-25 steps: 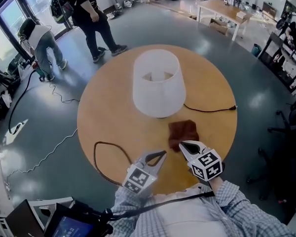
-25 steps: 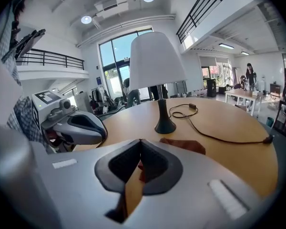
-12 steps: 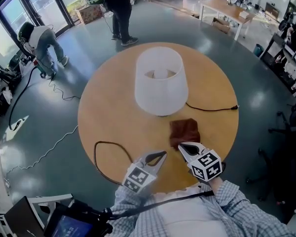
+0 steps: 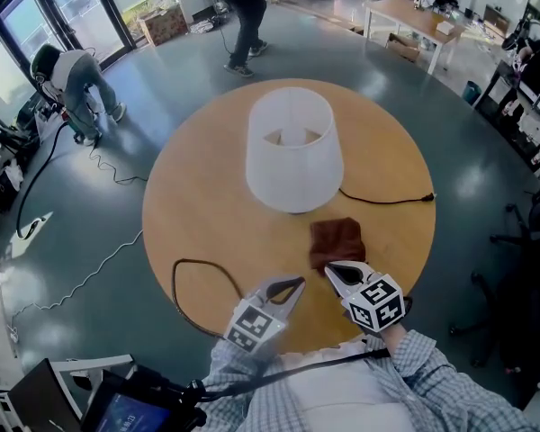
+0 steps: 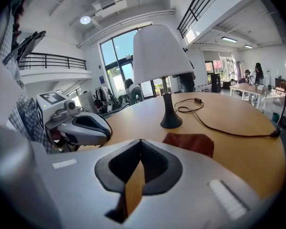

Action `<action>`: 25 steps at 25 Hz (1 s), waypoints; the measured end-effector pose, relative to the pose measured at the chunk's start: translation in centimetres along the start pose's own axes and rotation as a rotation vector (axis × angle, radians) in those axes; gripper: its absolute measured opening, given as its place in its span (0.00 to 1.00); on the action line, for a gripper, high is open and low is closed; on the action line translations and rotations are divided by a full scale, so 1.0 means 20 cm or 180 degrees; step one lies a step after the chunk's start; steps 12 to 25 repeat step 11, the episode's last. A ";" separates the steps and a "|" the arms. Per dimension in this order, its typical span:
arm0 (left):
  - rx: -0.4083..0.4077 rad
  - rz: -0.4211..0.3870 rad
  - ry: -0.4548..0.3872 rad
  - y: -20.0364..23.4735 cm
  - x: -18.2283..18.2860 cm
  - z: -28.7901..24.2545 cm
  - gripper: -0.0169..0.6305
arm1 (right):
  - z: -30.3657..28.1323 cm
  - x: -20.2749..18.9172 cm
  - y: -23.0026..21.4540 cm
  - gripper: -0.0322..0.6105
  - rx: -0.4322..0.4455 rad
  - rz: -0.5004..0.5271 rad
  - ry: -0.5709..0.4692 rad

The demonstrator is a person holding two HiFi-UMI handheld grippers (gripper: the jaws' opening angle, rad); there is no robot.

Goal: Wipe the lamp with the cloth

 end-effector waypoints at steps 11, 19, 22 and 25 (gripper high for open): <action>-0.0004 0.0016 0.0003 0.00 0.00 0.00 0.03 | -0.01 -0.02 0.02 0.05 0.0014 0.0224 0.0083; -0.0004 0.0016 0.0003 0.00 0.00 0.00 0.03 | -0.01 -0.02 0.02 0.05 0.0014 0.0224 0.0083; -0.0004 0.0016 0.0003 0.00 0.00 0.00 0.03 | -0.01 -0.02 0.02 0.05 0.0014 0.0224 0.0083; -0.0004 0.0016 0.0003 0.00 0.00 0.00 0.03 | -0.01 -0.02 0.02 0.05 0.0014 0.0224 0.0083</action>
Point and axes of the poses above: the fingertips, and each gripper's own axes: z backward along the fingers, y to its left, x out of its top, the point moved 3 cm from there along z, backward along the fingers, and after that the axes turned 6 degrees about -y, right-handed, at the moved point
